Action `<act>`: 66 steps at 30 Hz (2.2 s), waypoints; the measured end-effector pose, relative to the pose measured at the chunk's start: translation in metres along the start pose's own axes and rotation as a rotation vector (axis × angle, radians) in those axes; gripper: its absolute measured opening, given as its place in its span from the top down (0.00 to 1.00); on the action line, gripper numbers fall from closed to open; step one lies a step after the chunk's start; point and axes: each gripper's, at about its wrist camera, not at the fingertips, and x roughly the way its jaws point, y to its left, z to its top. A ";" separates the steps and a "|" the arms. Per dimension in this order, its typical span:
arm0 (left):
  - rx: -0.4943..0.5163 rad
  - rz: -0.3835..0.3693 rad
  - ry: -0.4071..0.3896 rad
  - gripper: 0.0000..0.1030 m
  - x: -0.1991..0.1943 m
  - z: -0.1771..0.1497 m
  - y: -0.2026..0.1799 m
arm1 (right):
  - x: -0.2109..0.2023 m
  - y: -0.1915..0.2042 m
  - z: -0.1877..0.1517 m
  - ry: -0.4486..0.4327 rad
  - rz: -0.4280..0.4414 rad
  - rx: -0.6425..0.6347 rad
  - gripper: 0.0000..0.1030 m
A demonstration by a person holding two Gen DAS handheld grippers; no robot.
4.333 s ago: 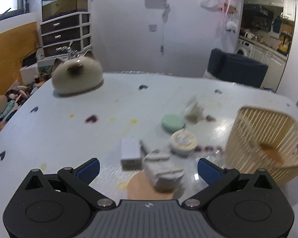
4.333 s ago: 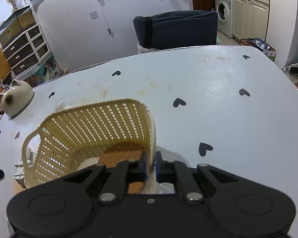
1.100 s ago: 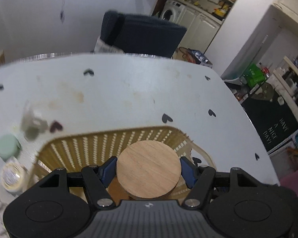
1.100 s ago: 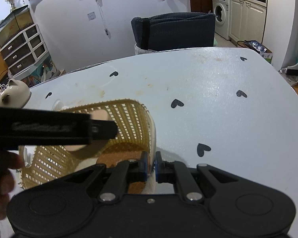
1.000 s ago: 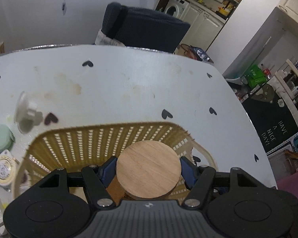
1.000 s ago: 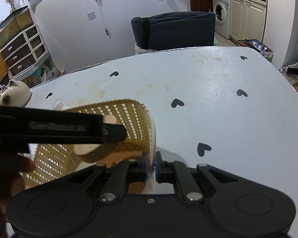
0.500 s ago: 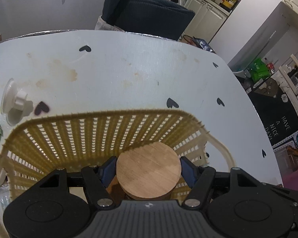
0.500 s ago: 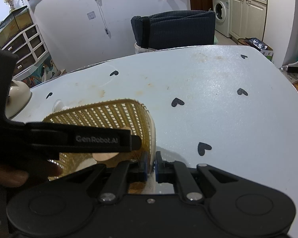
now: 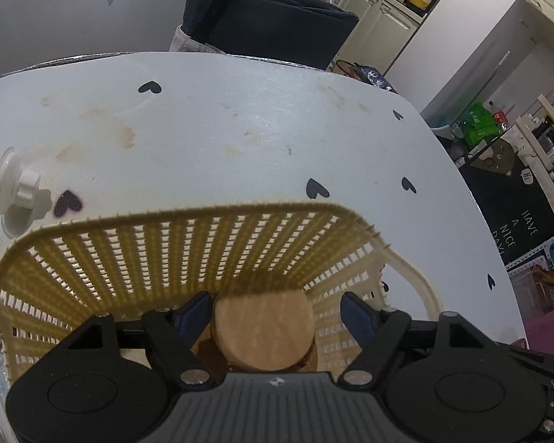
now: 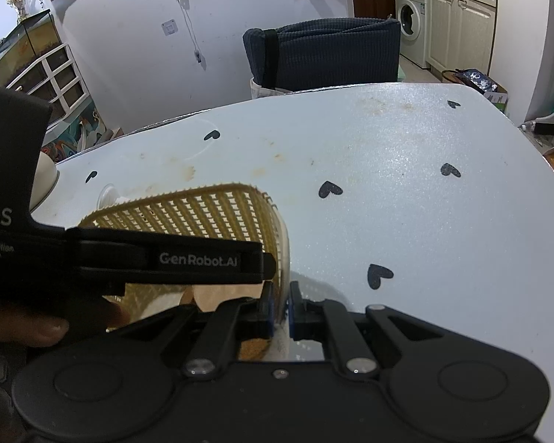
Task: Organize rigid objects
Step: 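Lower the wooden coaster into the basket and open the left gripper while the right gripper holds the basket, then withdraw the left gripper and move it to the white plastic holder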
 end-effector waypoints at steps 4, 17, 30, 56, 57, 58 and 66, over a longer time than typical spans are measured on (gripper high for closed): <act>-0.004 0.000 -0.004 0.25 -0.004 -0.002 0.000 | 0.000 0.000 0.000 0.000 0.001 0.001 0.93; 0.012 0.003 -0.055 0.22 -0.037 -0.007 -0.002 | 0.000 0.000 -0.001 -0.001 0.006 -0.001 0.93; 0.043 -0.002 -0.187 0.18 -0.095 -0.018 0.000 | 0.000 -0.002 0.000 0.001 0.011 0.008 0.93; 0.087 0.203 -0.375 0.00 -0.180 -0.103 0.057 | -0.022 -0.004 0.010 -0.037 0.006 0.022 0.96; 0.079 0.213 -0.379 0.00 -0.181 -0.107 0.061 | -0.022 -0.004 0.010 -0.037 0.007 0.023 0.96; 0.069 0.224 -0.383 0.00 -0.182 -0.111 0.067 | -0.022 -0.005 0.010 -0.037 0.007 0.023 0.96; 0.016 0.323 -0.385 0.00 -0.172 -0.137 0.101 | -0.022 -0.004 0.009 -0.035 -0.001 0.022 0.96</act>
